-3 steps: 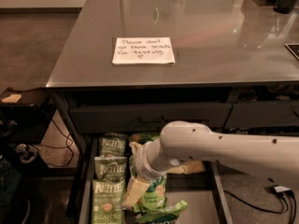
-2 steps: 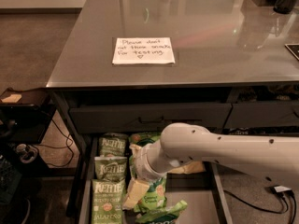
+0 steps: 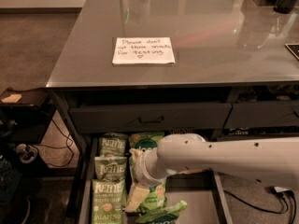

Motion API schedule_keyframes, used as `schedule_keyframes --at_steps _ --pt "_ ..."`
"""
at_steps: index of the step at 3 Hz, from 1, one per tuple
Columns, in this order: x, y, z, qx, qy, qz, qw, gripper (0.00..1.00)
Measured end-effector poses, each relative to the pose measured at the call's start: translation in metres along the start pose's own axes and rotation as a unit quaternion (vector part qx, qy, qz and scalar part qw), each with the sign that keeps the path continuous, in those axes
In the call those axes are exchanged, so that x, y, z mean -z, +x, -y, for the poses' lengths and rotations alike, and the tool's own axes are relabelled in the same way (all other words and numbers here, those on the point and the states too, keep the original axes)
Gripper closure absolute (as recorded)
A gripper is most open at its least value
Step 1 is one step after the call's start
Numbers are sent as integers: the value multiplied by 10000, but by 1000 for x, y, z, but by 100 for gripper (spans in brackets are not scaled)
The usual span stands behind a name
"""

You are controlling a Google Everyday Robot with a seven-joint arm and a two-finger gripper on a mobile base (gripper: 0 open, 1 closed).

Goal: Pick green jalapeno chip bag from middle drawer and place on counter

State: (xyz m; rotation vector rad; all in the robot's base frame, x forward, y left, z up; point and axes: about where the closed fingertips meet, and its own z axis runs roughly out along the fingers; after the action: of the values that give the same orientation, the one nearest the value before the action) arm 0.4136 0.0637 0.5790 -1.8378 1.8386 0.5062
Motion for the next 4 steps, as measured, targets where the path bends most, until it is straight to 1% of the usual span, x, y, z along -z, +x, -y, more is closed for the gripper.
schedule_keyframes --at_steps 1,2,3,4 --pt "-26 11 10 113 196 50 9997 0" --pt "-48 13 20 90 344 206 9992 0" --pt "-75 16 24 -56 326 356 9988 0" --pt "-109 21 22 -175 102 424 9989 0"
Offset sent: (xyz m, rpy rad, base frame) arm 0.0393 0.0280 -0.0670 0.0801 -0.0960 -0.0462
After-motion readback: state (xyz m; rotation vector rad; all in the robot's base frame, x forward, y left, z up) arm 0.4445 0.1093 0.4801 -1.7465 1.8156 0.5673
